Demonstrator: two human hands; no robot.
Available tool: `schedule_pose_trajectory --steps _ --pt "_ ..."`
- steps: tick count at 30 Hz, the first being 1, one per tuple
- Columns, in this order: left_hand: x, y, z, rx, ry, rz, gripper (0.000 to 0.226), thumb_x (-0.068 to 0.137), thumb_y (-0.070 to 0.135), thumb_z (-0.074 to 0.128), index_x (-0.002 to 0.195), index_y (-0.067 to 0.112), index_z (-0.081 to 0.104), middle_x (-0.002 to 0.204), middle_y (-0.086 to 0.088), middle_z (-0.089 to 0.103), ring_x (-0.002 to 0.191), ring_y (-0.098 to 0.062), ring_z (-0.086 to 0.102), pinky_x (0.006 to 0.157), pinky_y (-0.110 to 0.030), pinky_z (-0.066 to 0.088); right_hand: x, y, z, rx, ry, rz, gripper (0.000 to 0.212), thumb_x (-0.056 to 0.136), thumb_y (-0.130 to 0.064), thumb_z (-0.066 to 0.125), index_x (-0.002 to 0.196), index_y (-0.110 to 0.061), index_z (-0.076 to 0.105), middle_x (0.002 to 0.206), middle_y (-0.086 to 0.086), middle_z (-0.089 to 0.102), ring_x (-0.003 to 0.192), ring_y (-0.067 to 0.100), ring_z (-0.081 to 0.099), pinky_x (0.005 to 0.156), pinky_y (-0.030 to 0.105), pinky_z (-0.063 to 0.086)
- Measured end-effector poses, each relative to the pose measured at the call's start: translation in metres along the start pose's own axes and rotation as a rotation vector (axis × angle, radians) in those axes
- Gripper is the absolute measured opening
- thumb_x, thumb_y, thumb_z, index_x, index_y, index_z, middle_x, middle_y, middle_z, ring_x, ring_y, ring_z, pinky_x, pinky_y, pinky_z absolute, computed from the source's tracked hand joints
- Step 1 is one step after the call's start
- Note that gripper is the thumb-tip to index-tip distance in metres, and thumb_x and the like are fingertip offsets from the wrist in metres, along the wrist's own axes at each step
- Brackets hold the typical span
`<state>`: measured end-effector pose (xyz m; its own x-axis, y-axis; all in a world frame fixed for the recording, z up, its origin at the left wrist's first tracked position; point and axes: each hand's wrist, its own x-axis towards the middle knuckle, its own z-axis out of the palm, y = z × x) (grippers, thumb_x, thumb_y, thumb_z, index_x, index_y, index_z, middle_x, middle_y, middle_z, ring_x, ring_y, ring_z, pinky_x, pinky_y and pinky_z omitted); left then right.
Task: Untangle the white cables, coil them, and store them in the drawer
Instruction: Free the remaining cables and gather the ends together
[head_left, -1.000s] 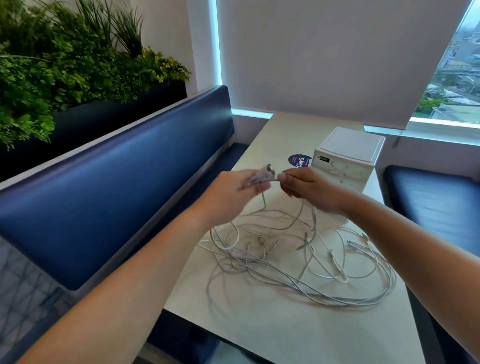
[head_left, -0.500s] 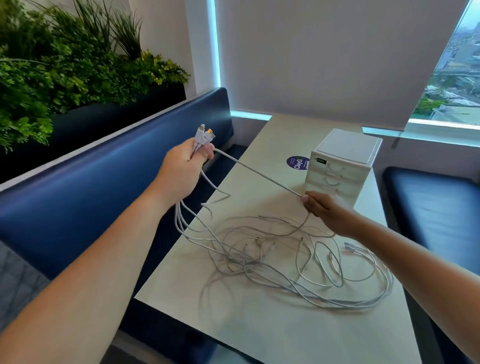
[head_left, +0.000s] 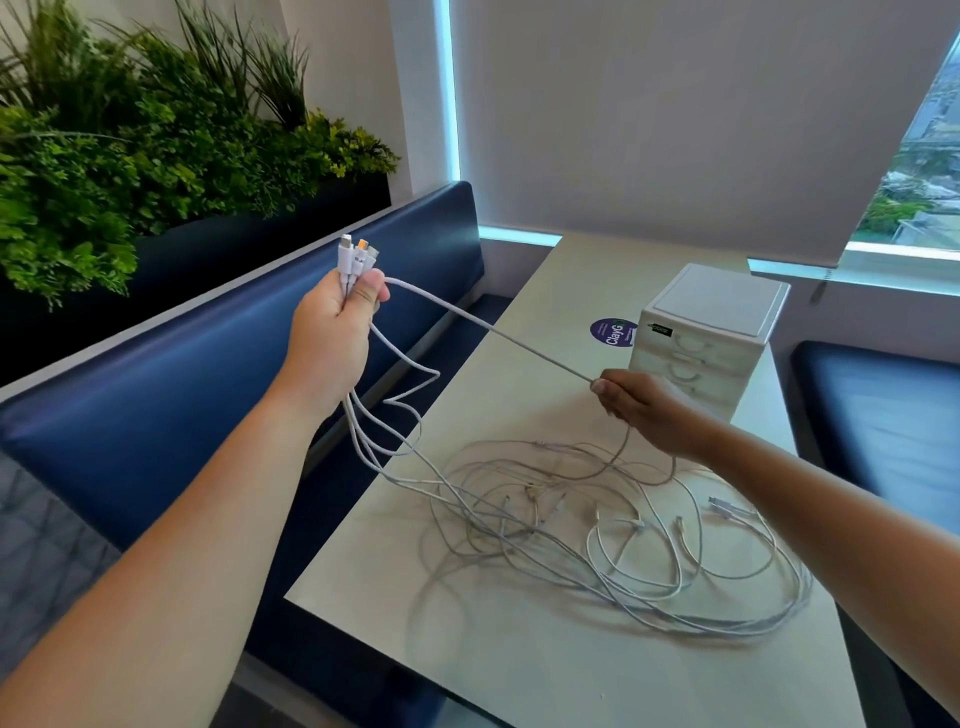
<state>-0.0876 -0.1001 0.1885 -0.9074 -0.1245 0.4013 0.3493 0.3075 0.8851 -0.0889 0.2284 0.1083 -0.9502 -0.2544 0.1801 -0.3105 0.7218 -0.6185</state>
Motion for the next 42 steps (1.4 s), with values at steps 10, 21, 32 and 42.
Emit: schedule_pose_trajectory --steps 10,21,32,42 --pt "0.000 -0.001 -0.002 0.010 0.054 -0.016 0.027 0.103 0.038 0.043 0.083 0.027 0.058 0.078 0.013 0.052 0.093 -0.040 0.051 0.062 -0.033 0.042 0.000 0.003 0.000 -0.025 0.003 -0.006 0.035 0.099 -0.038 0.039 0.069 -0.025 0.052 0.067 0.001 0.055 0.065 0.018 0.050 0.066 0.033 0.039" --pt "-0.003 -0.008 -0.001 0.055 -0.102 -0.053 0.024 0.104 0.035 0.045 0.097 0.028 0.067 0.095 0.007 0.075 0.048 -0.007 0.043 0.061 -0.023 0.041 -0.039 0.019 -0.018 0.015 0.048 0.151 0.061 0.088 -0.057 0.046 0.055 -0.005 0.049 0.056 0.003 0.048 0.054 0.014 0.044 0.060 0.032 0.036" --pt "0.010 -0.011 -0.005 -0.095 0.064 -0.066 0.027 0.104 0.036 0.043 0.085 0.030 0.062 0.070 0.011 0.057 0.047 -0.005 0.027 0.039 -0.016 0.023 -0.107 0.089 -0.049 -0.670 -0.735 0.450 0.025 0.074 -0.046 0.071 0.068 -0.028 0.055 0.083 -0.008 0.058 0.081 0.009 0.048 0.067 0.023 0.037" --pt "0.000 -0.009 0.000 -0.075 0.062 -0.102 0.028 0.104 0.037 0.043 0.085 0.029 0.062 0.068 0.009 0.049 0.050 -0.004 0.032 0.043 -0.016 0.026 -0.115 0.109 -0.008 -0.857 -0.360 0.342 0.042 0.085 -0.050 0.059 0.125 -0.040 0.049 0.132 -0.006 0.039 0.130 0.022 0.029 0.110 0.041 0.020"
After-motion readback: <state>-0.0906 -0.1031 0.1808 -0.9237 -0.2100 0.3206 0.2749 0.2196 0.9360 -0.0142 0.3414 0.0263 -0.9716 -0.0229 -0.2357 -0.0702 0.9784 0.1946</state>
